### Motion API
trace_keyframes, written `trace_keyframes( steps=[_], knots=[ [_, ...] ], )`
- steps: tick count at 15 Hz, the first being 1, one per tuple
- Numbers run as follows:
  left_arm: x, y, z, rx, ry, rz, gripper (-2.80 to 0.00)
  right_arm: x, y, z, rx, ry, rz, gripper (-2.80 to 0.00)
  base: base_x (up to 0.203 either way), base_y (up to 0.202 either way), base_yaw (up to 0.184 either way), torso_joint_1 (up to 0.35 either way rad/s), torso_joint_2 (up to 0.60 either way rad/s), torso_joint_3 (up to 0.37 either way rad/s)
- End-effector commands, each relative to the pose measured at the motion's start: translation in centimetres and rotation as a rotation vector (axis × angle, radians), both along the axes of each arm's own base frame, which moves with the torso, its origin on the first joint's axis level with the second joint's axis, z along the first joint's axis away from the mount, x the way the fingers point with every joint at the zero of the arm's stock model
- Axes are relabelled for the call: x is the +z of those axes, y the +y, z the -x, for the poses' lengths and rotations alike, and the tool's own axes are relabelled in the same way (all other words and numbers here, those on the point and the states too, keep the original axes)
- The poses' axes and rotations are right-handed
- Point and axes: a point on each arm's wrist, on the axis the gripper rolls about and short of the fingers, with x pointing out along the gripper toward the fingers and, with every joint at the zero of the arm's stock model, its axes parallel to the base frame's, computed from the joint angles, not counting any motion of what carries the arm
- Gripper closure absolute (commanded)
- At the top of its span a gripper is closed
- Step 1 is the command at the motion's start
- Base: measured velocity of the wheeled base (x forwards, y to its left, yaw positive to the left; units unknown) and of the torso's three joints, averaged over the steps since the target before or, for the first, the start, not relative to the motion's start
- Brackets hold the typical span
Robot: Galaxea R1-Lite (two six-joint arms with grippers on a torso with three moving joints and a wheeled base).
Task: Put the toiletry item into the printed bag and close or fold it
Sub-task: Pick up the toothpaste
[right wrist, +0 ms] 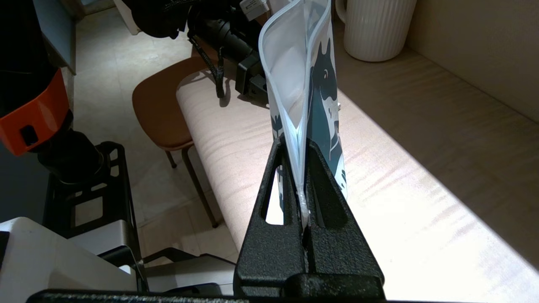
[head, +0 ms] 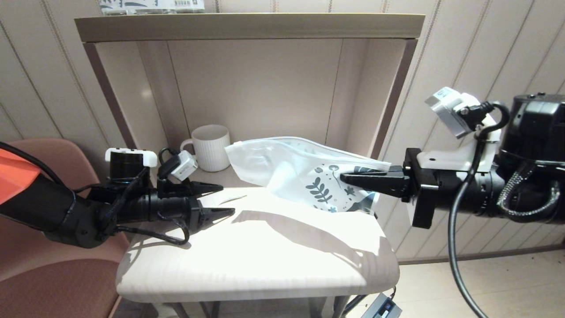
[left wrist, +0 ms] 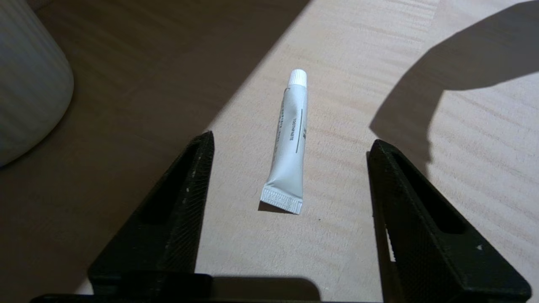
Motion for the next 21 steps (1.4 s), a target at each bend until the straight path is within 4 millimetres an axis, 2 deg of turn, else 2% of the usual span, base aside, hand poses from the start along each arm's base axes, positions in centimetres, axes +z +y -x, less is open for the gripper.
trace_keyframes(
  steps=[1, 8, 13, 15, 18, 20, 21],
  knots=[
    [-0.1, -0.1, 0.0, -0.008, 0.000, 0.001, 0.00, 0.0, 0.1, -0.1, 0.005, -0.002, -0.001, 0.00, 0.000, 0.000, 0.000, 0.000, 0.00, 0.000],
    [0.4, 0.0, 0.5, -0.010, -0.013, 0.002, 0.00, 0.1, 0.0, 0.2, 0.007, -0.004, -0.002, 0.00, 0.000, 0.000, 0.000, 0.000, 0.00, 0.000],
    [2.7, 0.3, 1.9, -0.008, -0.068, 0.015, 0.00, -0.5, 0.1, 0.3, 0.015, 0.007, 0.009, 0.00, 0.000, 0.000, 0.000, 0.000, 0.00, 0.000],
    [5.4, 0.6, 2.4, 0.004, -0.137, 0.033, 0.00, -1.5, 0.1, 0.6, 0.033, 0.021, 0.029, 0.00, 0.000, 0.000, 0.000, 0.000, 0.00, 0.000],
    [11.4, 1.0, 3.1, 0.028, -0.213, 0.044, 0.00, -3.2, -0.2, 0.8, 0.059, -0.021, 0.094, 0.00, 0.000, 0.000, 0.000, 0.000, 0.00, 0.000],
    [15.0, 1.3, 4.1, 0.031, -0.257, 0.050, 0.00, -3.1, -0.1, 0.5, 0.011, -0.105, 0.137, 0.00, 0.000, 0.000, 0.000, 0.000, 0.00, 0.000],
    [15.6, 1.4, 4.6, 0.031, -0.268, 0.051, 0.00, -2.8, 0.0, 0.4, -0.049, -0.143, 0.159, 0.00, 0.000, 0.000, 0.000, 0.000, 0.00, 0.000]
  ],
)
